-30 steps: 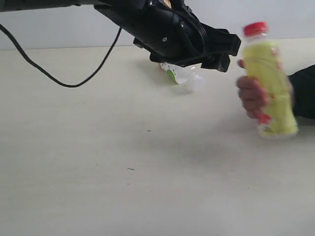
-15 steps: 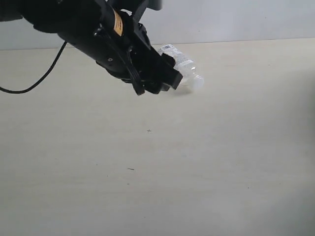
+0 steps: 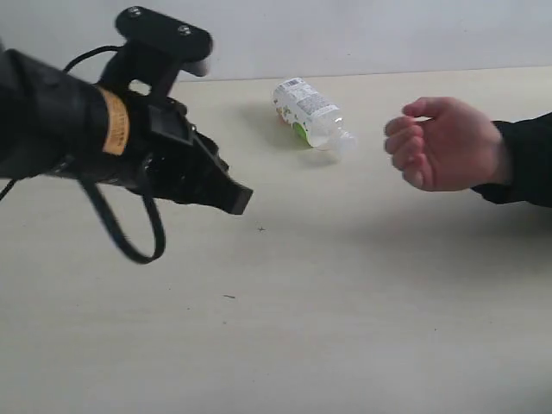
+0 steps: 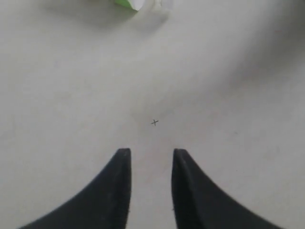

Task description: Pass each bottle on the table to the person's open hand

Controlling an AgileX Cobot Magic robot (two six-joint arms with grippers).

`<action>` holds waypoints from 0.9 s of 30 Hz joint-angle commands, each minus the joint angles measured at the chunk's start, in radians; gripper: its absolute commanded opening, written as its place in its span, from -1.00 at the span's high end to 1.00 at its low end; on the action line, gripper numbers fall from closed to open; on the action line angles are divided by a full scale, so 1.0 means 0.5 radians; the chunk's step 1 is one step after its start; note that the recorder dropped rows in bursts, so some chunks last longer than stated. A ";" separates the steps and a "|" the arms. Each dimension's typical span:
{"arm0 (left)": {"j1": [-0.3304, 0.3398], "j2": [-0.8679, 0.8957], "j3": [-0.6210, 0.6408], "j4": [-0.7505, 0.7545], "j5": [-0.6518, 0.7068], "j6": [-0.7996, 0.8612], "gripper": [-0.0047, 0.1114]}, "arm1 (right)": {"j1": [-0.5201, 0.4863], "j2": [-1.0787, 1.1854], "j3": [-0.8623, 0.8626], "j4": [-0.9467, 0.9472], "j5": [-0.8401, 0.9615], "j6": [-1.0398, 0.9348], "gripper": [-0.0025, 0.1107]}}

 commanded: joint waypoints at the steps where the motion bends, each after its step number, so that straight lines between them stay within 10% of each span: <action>1: -0.003 -0.391 0.387 0.118 -0.523 -0.234 0.84 | -0.010 0.008 0.010 -0.005 -0.025 0.001 0.96; 8: 0.007 -1.046 1.004 0.103 -1.232 -0.182 0.92 | -0.010 0.008 0.010 -0.117 -0.034 -0.023 0.96; 19: 0.699 -1.843 1.596 -0.030 -1.342 -0.071 0.92 | -0.010 0.008 0.010 -0.910 -0.409 -0.047 0.96; 27: 0.868 -1.993 1.736 -0.026 -1.271 -0.071 0.92 | -0.010 0.008 0.010 -0.734 -1.284 0.117 0.96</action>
